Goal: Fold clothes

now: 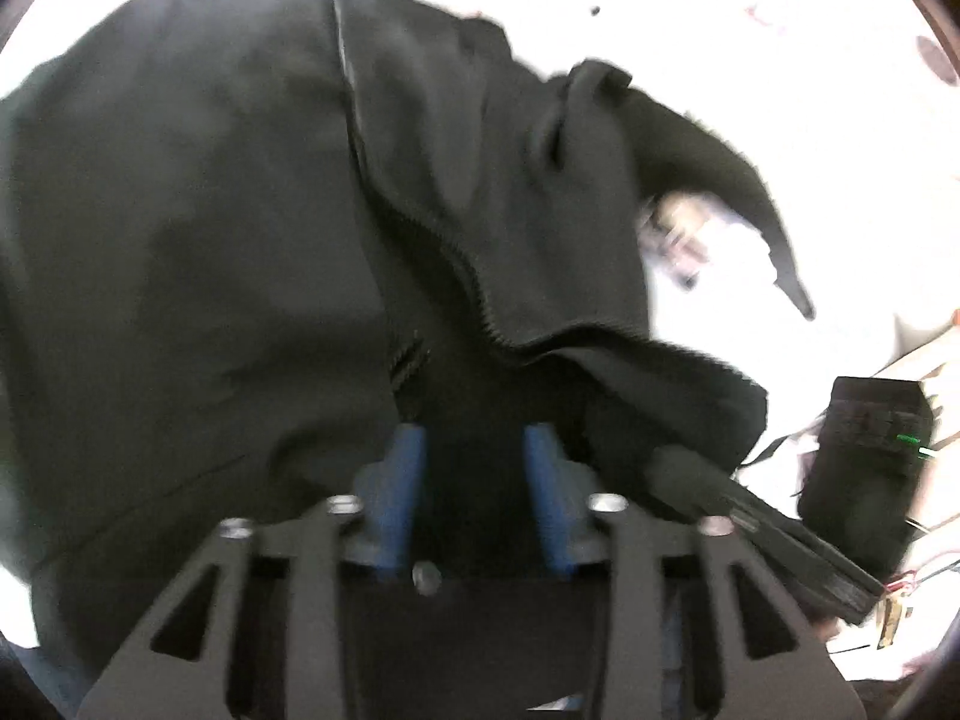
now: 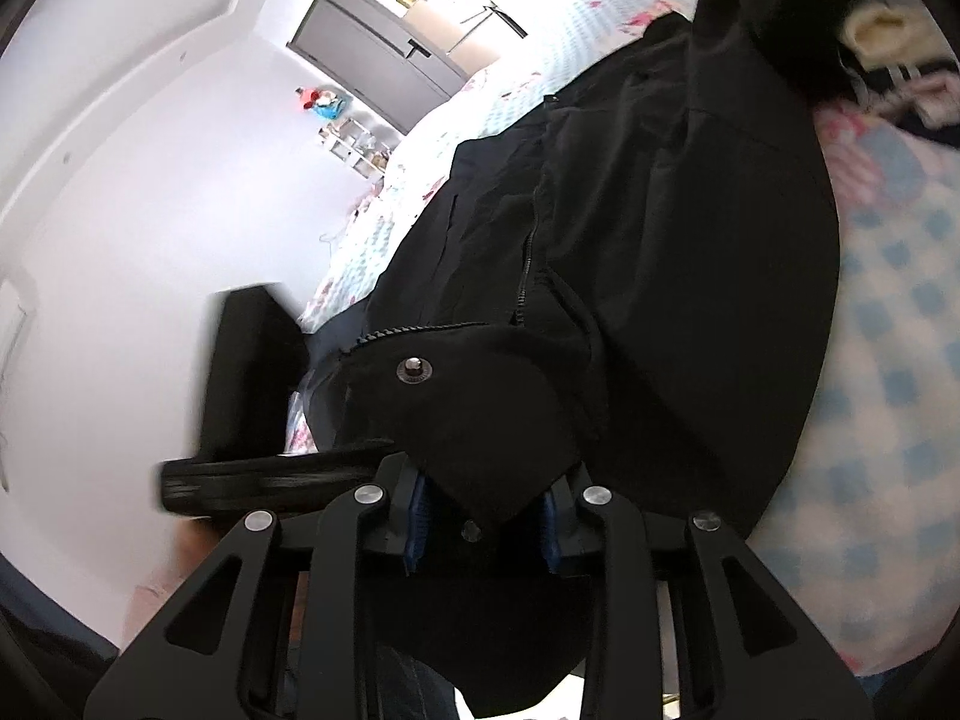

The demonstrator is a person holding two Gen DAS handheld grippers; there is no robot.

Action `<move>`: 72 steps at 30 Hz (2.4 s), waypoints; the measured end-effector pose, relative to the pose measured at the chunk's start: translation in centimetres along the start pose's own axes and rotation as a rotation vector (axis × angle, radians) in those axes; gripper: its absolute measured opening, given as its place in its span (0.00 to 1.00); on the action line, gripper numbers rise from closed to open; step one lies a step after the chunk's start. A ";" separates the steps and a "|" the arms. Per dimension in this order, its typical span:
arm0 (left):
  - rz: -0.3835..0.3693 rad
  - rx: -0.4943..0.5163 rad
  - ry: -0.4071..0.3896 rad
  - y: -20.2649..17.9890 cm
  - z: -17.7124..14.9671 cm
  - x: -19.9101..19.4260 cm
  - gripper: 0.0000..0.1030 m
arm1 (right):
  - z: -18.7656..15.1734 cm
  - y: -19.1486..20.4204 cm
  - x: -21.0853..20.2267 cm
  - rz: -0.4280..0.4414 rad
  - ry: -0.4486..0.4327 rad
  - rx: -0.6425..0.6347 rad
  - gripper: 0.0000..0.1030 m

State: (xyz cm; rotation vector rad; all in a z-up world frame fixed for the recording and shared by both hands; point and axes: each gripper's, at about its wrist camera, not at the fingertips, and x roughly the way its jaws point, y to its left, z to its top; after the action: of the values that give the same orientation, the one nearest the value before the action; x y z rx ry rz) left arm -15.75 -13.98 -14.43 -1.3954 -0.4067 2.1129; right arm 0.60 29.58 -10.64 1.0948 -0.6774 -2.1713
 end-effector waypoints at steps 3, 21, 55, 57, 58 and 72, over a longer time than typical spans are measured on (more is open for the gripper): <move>-0.080 -0.088 0.010 1.5 -0.1 -0.7 0.45 | 0.2 0.0 0.4 -0.081 0.022 -0.036 0.29; -0.393 -0.412 -0.014 3.5 1.2 2.7 0.67 | -0.1 0.1 -4.4 0.127 0.057 -0.114 0.51; 0.114 -0.074 0.022 -0.6 -3.7 -2.8 0.20 | 3.0 -4.1 4.3 -0.318 0.279 0.013 0.62; 0.126 -0.026 -0.053 -1.1 -2.5 -4.2 0.20 | 4.0 -2.9 3.7 -0.298 0.231 -0.038 0.62; 0.132 -0.002 -0.090 -1.3 -1.9 -4.9 0.20 | 4.5 -2.2 3.4 -0.288 0.205 -0.065 0.62; 0.187 -0.007 0.074 0.4 2.6 3.2 0.12 | 3.9 -3.7 7.3 -0.401 0.235 -0.085 0.45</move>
State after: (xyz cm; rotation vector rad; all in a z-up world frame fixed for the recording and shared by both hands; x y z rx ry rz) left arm -19.13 -12.19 -15.93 -1.5637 -0.2630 2.2000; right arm -7.17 27.53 -14.86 1.5126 -0.2732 -2.3165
